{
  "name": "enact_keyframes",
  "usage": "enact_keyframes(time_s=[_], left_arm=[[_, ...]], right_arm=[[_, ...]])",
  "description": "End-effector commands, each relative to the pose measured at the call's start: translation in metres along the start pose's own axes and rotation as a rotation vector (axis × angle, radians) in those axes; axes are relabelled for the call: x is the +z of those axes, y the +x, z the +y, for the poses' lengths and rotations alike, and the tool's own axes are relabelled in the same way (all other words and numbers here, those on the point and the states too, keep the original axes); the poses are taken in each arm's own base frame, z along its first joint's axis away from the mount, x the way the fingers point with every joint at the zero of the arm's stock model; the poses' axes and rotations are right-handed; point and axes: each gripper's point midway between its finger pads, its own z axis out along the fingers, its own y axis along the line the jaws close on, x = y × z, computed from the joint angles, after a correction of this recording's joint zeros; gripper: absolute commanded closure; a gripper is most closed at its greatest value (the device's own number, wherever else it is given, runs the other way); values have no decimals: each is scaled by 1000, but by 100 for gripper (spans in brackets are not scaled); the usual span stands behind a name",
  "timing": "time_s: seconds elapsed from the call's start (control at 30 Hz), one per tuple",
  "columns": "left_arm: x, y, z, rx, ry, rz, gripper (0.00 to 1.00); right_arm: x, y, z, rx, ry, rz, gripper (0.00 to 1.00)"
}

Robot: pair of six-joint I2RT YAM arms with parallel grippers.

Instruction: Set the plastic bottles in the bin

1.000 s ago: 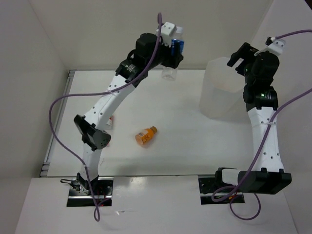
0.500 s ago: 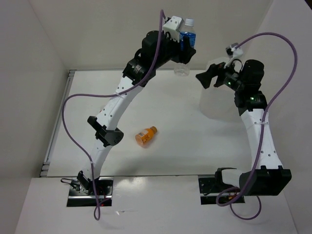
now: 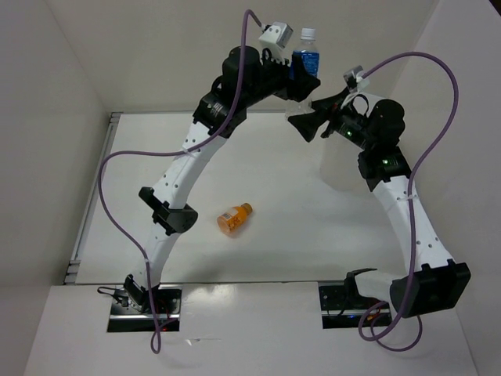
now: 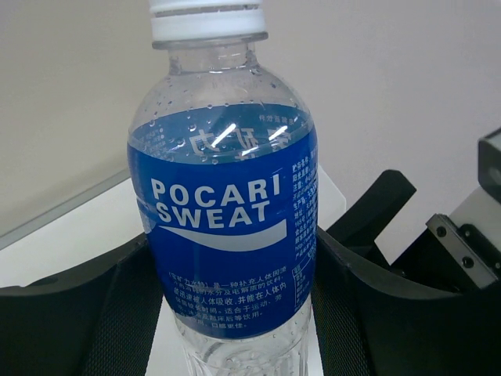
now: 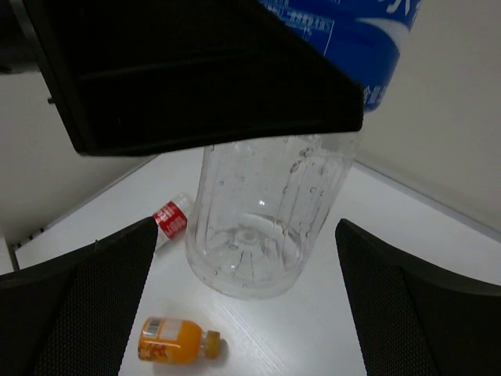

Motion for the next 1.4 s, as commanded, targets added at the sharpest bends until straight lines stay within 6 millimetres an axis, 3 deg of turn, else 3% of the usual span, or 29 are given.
enact_keyframes(time_s=[0.0,0.07,0.17,0.23,0.3,0.4,0.53,0.57,0.6,0.7,0.77,0.87,0.97,1.07,1.1,1.13,1.2,1.23,1.27,1.3,1.33,1.37], left_arm=[[-4,-18,-16,-26,81,-50,57],[-4,-19,-20,-23,102,-52,57],[-5,-18,-24,-31,125,-43,57],[-5,-17,-26,-31,135,-39,57],[-5,-15,-32,-20,152,-34,56],[-4,-9,-29,-11,145,-16,44],[-8,-5,-28,5,136,9,27],[-8,-1,-28,19,142,25,14],[-14,-11,-32,25,148,6,0],[-25,-17,-29,62,112,13,0],[-39,-33,-28,83,73,-15,0],[-57,-41,-21,117,3,-5,0],[-82,-39,25,115,-207,52,0],[-127,-42,84,46,-488,86,0],[-150,-30,103,21,-584,148,0],[-166,-33,110,-17,-619,143,0],[-191,-24,146,-30,-790,187,0],[-210,-27,148,-59,-853,185,0],[-214,-14,156,-74,-906,224,0],[-209,35,180,-90,-962,361,0],[-238,16,166,-93,-955,297,0],[-237,-1,175,-107,-928,165,0]], right_arm=[[15,-31,9,11,2,-113,1],[22,-31,3,18,20,-114,4],[30,-30,4,38,17,-129,27],[32,-30,7,40,14,-130,33],[30,-33,0,39,60,-152,56],[24,-41,-1,35,94,-176,71],[18,-41,-8,40,157,-172,74],[15,-44,-10,44,179,-174,74],[14,-43,-13,49,196,-169,74],[11,-49,-20,44,244,-180,74],[10,-47,-24,50,269,-177,74],[-2,-59,-38,47,340,-194,74],[-26,-57,-76,39,530,-182,74],[-49,-45,-124,40,718,-153,74],[-58,-40,-138,36,759,-132,74],[-60,-28,-147,49,779,-104,74],[-68,-15,-164,63,844,-77,74],[-75,-10,-171,55,866,-64,74],[-81,-7,-178,56,899,-62,74],[-85,-10,-182,61,912,-78,72],[-95,-6,-191,66,943,-72,72],[-96,3,-197,76,950,-53,71]])
